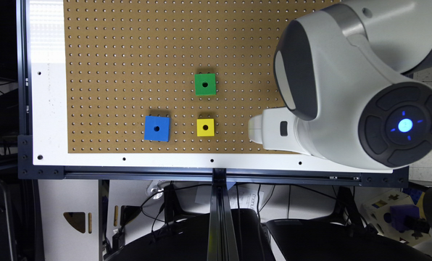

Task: Pick up pink block.

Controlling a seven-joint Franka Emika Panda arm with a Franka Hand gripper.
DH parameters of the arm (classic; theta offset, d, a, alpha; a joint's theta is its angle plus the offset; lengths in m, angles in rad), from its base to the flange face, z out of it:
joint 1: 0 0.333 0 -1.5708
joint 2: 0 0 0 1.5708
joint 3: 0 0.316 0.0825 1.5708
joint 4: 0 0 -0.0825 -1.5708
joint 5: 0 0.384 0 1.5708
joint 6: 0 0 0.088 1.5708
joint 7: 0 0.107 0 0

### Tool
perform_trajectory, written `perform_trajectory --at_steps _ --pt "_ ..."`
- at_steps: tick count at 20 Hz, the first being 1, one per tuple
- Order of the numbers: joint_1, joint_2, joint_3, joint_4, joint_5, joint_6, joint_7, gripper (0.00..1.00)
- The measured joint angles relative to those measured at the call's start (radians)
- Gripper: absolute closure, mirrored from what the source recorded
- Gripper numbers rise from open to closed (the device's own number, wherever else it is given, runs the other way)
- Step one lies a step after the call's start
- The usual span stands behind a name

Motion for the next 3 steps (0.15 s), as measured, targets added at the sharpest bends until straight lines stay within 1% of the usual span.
perform_trajectory --at_steps 3 --pt "0.0 0.0 0.0 0.0 0.0 0.0 0.0 1.0"
